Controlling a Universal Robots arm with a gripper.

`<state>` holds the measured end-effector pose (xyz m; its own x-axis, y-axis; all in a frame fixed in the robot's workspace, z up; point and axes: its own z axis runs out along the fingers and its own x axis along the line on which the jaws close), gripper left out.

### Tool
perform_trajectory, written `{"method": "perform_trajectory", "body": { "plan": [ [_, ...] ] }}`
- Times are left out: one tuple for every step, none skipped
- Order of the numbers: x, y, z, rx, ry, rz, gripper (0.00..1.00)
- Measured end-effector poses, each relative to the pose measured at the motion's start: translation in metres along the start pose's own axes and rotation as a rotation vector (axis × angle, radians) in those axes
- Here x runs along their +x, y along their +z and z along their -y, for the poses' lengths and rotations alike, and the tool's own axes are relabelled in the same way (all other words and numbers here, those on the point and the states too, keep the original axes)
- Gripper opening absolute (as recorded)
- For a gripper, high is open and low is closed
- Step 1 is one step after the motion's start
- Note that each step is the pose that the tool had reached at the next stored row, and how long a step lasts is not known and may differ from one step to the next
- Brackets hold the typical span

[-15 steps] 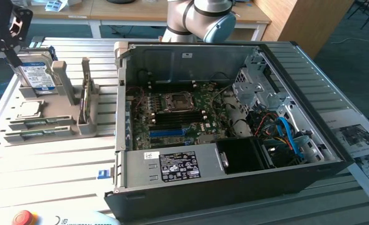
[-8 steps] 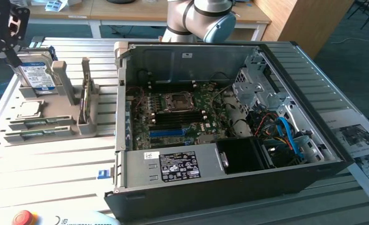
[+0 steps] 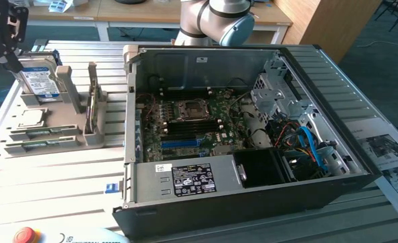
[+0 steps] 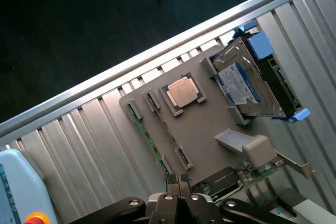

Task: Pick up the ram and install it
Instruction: 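Pick up the ram and move it above insertion slot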

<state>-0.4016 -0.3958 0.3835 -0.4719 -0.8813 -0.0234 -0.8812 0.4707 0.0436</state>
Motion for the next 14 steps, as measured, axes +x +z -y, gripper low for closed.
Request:
{"method": "perform_trajectory", "body": {
  "plan": [
    [0.0,0.0,0.0,-0.0004,-0.018,-0.0008,0.1],
    [0.0,0.0,0.0,-0.0008,-0.035,-0.0015,0.1],
    [0.0,0.0,0.0,-0.0012,-0.053,-0.0023,0.1],
    [0.0,0.0,0.0001,-0.0017,-0.071,-0.0031,0.1],
    [0.0,0.0,0.0,-0.0021,-0.089,-0.0039,0.1],
    [0.0,0.0,0.0,-0.0025,-0.108,-0.0048,0.1],
    [0.0,0.0,0.0001,-0.0029,-0.126,-0.0055,0.1],
    [0.0,0.0,0.0001,-0.0034,-0.145,-0.0064,0.1],
    [0.0,0.0,0.0001,-0.0038,-0.163,-0.0072,0.1],
    [0.0,0.0001,0.0,-0.0042,-0.181,-0.0079,0.1],
    [0.0,0.0001,0.0,-0.0047,-0.201,-0.0088,0.1],
    [0.0,0.0001,0.0,-0.0051,-0.219,-0.0096,0.1],
    [0.0,0.0001,0.0,-0.0055,-0.237,-0.0103,0.1],
    [0.0,0.0001,0.0,-0.0059,-0.255,-0.0111,0.1]
  ]
}}
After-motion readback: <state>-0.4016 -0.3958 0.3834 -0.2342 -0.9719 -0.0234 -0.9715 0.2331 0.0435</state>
